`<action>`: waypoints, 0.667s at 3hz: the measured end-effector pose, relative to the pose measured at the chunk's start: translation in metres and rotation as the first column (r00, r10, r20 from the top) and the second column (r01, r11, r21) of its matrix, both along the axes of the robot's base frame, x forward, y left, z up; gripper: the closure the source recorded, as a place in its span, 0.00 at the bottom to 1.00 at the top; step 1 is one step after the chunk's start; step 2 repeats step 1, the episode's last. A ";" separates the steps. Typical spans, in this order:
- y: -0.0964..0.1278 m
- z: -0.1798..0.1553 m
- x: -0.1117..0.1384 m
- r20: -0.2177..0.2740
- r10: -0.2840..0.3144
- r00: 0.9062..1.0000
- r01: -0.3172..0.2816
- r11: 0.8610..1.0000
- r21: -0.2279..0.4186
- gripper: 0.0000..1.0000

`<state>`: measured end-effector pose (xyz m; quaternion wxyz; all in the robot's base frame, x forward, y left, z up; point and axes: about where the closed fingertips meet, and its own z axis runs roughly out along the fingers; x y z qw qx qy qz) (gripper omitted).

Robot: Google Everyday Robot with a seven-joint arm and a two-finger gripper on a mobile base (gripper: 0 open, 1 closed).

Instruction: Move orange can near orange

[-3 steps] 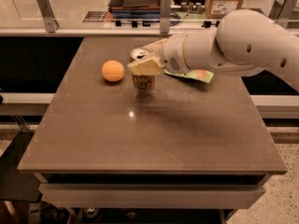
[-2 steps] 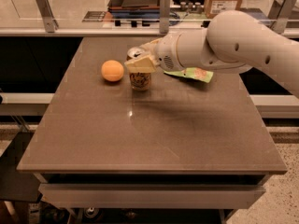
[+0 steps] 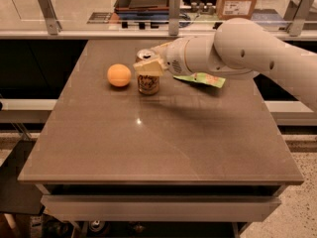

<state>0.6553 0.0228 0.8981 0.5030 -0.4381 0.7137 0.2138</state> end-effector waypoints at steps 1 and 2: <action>0.000 0.001 0.000 0.000 0.000 1.000 0.000 1.000 0.000 0.82; 0.000 0.001 0.000 0.000 0.000 1.000 0.000 1.000 0.000 0.82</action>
Offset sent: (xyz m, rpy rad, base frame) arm 0.0000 0.0000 0.0000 0.0000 0.0000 0.0000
